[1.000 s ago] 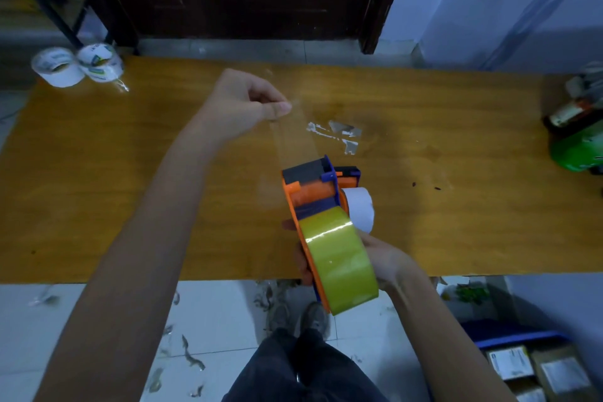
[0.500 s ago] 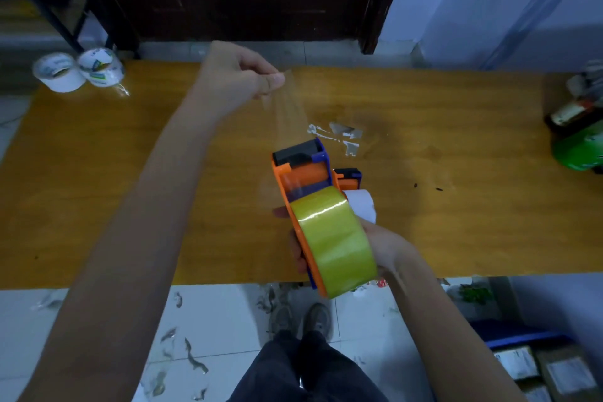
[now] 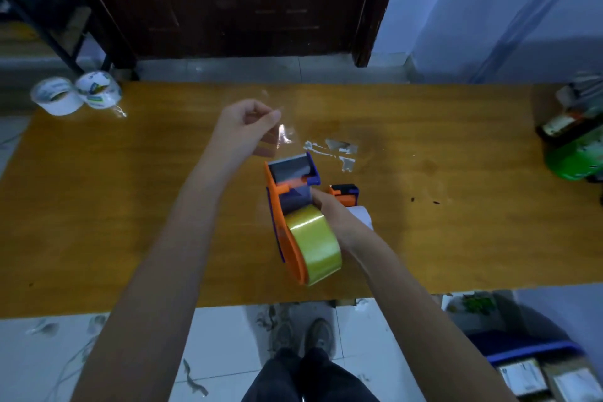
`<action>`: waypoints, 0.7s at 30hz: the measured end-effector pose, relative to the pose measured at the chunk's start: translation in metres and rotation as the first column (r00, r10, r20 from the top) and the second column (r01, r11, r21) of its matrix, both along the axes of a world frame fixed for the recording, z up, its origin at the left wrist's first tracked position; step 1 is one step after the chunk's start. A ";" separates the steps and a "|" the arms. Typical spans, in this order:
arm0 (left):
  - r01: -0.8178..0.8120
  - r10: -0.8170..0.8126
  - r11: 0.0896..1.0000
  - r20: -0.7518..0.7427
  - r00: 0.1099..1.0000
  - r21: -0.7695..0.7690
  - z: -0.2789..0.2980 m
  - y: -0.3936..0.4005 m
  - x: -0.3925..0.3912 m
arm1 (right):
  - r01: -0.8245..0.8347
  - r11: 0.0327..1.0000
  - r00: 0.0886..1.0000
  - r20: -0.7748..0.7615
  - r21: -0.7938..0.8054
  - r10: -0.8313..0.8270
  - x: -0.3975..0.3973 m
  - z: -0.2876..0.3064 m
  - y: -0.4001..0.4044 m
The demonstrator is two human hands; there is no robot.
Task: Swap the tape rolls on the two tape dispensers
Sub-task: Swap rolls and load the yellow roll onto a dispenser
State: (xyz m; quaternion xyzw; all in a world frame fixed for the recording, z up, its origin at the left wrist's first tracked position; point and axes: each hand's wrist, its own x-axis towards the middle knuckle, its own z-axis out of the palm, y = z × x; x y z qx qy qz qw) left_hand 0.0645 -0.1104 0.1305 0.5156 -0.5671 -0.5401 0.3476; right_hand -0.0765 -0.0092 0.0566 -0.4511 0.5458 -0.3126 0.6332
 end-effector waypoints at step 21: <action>0.025 0.079 0.856 0.178 0.981 -0.516 0.057 -0.028 -0.034 | 0.190 0.977 0.970 0.168 -0.092 -0.173 -0.003 0.018 0.019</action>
